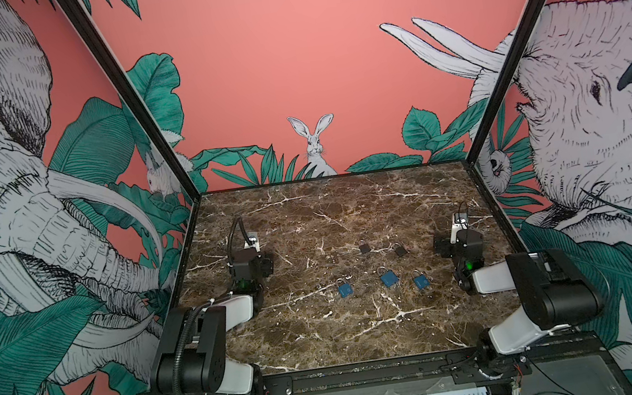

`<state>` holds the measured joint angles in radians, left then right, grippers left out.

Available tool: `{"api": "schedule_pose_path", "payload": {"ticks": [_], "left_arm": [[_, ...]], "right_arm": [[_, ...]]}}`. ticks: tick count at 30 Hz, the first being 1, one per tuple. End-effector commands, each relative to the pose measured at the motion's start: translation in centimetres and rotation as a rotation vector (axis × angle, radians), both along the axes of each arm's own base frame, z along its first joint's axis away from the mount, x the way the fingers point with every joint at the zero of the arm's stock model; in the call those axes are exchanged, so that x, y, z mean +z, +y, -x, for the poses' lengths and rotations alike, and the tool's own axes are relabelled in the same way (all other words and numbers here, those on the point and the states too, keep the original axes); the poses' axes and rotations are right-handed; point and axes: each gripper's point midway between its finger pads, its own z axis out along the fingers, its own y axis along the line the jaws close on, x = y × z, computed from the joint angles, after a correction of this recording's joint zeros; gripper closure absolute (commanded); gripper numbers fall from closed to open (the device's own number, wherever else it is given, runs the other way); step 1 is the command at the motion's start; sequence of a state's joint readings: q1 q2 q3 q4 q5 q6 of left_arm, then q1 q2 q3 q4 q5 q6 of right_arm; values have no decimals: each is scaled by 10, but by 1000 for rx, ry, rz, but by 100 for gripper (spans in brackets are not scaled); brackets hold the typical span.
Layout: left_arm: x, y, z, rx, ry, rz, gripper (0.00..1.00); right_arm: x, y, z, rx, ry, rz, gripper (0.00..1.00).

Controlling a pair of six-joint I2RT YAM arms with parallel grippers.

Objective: Lock with the key

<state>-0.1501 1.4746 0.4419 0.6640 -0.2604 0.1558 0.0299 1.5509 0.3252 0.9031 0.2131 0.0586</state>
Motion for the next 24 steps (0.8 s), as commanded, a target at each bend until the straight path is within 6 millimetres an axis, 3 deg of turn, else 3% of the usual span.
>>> {"api": "schedule_pose_path", "payload": {"ticks": [1, 5, 24], "left_arm": [[15, -6, -17, -63, -63, 38, 14], [9, -1, -17, -94, -76, 124, 13], [3, -1, -13, -114, -84, 139, 2]], "right_arm": [[27, 8, -15, 56, -101, 1, 1], [25, 15, -21, 99, -69, 2, 1], [25, 15, -22, 101, -67, 1, 1]]}}
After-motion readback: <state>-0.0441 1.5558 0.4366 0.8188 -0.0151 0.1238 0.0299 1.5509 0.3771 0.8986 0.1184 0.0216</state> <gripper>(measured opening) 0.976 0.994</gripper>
